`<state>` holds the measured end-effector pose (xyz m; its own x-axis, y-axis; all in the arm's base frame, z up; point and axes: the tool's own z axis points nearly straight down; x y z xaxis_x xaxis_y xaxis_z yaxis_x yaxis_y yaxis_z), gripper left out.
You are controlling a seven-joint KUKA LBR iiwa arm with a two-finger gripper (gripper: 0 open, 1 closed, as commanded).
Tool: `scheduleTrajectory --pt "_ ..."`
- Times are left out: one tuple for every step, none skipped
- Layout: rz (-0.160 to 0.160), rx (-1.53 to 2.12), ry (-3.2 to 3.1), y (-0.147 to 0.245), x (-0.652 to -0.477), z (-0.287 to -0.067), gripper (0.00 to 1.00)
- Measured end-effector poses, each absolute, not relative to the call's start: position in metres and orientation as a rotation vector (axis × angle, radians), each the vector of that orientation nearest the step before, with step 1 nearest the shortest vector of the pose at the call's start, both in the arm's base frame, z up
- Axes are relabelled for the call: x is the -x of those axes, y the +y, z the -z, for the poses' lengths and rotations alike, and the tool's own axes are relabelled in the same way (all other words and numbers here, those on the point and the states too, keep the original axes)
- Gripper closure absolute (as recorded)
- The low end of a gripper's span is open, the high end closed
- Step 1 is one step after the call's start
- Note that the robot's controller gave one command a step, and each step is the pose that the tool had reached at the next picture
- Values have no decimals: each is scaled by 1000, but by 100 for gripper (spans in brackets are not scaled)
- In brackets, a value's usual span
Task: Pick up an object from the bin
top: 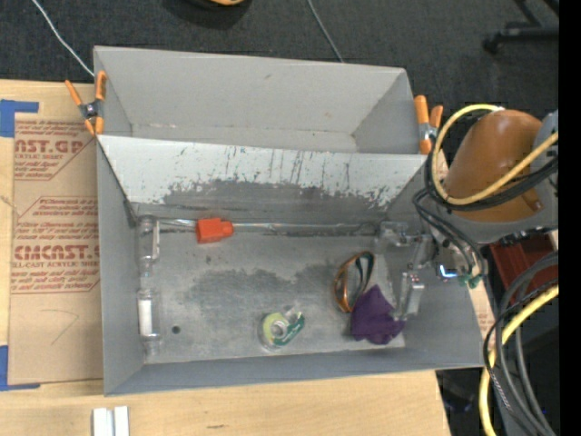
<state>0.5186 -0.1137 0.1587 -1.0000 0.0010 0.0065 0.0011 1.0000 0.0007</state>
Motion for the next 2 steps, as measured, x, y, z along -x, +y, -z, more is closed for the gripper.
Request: scheduleTrajectory --pt "-1 -1 -3143 -113 -520 -163 0" --pt "0 -164 -3136 -122 -511 -81 0"
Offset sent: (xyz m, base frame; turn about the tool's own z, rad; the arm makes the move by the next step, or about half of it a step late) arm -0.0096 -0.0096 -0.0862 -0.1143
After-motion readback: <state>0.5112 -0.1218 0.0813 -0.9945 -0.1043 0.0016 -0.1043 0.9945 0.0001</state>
